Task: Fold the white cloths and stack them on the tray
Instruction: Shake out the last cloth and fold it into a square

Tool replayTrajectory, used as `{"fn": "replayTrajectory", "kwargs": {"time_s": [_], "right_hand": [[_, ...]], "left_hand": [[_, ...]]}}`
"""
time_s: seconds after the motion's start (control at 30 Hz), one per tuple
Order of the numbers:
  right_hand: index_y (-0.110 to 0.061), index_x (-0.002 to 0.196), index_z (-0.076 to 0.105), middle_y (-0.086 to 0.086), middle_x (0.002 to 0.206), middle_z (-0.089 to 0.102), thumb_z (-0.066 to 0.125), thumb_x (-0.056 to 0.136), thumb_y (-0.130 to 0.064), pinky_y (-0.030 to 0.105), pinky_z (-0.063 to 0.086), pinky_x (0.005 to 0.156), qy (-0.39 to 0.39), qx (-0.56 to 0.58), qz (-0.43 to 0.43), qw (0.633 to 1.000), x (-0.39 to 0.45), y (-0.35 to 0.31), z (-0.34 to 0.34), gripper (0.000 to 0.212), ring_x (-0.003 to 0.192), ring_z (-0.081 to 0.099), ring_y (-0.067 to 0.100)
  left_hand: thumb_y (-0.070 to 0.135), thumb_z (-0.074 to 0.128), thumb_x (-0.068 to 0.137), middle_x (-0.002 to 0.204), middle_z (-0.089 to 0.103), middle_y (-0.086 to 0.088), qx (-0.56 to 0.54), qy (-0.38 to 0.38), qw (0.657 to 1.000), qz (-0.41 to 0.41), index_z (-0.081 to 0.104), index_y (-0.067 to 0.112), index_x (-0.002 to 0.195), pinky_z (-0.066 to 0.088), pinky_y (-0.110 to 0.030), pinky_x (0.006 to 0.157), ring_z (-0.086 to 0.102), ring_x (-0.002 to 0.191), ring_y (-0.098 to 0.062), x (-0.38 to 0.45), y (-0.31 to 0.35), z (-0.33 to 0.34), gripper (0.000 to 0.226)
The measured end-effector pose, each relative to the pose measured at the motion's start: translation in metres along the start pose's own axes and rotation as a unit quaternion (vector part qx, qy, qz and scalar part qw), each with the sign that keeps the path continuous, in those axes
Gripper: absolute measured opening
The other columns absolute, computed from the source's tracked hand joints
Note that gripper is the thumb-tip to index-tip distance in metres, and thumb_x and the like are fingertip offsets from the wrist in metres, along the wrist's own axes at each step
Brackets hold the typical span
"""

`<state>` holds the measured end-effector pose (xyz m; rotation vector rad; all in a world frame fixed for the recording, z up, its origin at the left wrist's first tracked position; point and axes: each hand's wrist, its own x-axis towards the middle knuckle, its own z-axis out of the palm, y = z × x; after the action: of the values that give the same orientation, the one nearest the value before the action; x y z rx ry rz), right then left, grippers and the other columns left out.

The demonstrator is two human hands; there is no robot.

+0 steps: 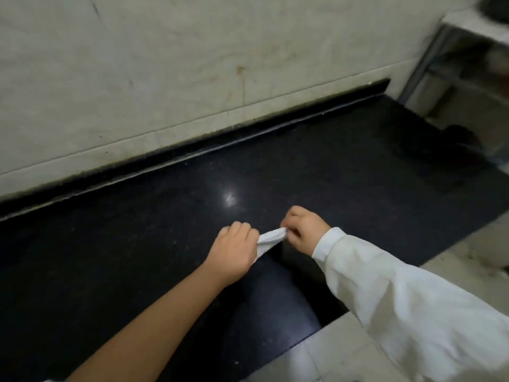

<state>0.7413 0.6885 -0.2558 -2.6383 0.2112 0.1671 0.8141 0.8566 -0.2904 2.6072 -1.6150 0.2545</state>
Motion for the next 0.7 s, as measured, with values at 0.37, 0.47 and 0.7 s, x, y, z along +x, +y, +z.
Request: {"fn": "replayTrajectory", "kwargs": {"time_s": [0.37,0.47,0.7], "right_hand": [[-0.005,0.112,0.065,0.015,0.116,0.058,0.053,0.090,-0.013,0.028,0.039,0.096,0.172,-0.042,0.162,0.971,-0.209,0.279,-0.201,0.026,0.112,0.054,0.026],[-0.006,0.114,0.064,0.016,0.117,0.058,0.045,0.094,-0.024,0.029,0.039,0.096,0.191,-0.077,0.189,0.960,-0.245,0.338,-0.250,0.033,0.113,0.054,0.027],[-0.007,0.115,0.062,0.014,0.115,0.056,0.048,0.093,-0.018,0.032,0.041,0.095,0.258,-0.097,0.200,0.940,-0.256,0.444,-0.354,0.029,0.111,0.052,0.028]], "left_hand": [[0.021,0.045,0.095,0.109,0.056,-0.009,-0.202,-0.047,0.975,0.084,0.056,0.008,0.110,0.041,-0.035,0.087,0.051,0.104,-0.024,0.270,0.305,-0.056,0.023],[0.026,0.044,0.096,0.107,0.059,-0.008,-0.178,-0.019,0.975,0.132,0.058,0.010,0.110,0.043,-0.035,0.088,0.052,0.104,-0.023,0.326,0.365,-0.072,0.026],[0.033,0.030,0.099,0.114,0.057,-0.010,-0.067,0.058,0.973,0.213,0.056,0.010,0.124,0.045,-0.037,0.081,0.052,0.110,-0.027,0.465,0.442,-0.106,0.042]]}}
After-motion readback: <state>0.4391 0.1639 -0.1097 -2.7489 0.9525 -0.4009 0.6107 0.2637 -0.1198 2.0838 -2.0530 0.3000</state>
